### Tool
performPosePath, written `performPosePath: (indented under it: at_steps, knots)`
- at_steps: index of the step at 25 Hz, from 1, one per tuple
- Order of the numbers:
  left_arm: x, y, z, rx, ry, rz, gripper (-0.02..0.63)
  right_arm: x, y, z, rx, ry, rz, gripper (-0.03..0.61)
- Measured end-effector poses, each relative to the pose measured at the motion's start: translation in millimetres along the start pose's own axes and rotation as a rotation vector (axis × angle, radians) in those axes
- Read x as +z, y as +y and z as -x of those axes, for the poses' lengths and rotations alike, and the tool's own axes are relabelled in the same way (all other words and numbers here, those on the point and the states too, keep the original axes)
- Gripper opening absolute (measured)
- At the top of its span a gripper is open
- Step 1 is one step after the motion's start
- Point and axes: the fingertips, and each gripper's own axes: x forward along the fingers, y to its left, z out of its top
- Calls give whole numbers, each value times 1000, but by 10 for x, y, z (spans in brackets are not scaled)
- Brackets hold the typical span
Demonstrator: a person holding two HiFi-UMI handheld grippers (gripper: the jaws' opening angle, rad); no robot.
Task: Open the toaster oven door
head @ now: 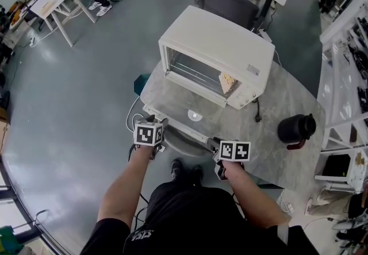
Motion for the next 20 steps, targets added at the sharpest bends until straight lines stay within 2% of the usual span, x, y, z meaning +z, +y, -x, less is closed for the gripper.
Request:
performPosePath:
  at_steps: [5, 11, 15, 20]
  knots:
    - [301, -25, 149, -41, -63, -46, 227, 245, -11, 187, -22, -63, -10, 101]
    - [722, 34, 360, -67, -178, -53, 192, 578, 118, 396, -46, -144, 19, 74]
    - [894, -10, 486, -89, -240, -35, 171, 809, 204, 514, -55, -178, 91, 65]
    - [1105, -73, 731, -86, -324, 21, 146, 1034, 270, 629, -20, -217, 149, 50]
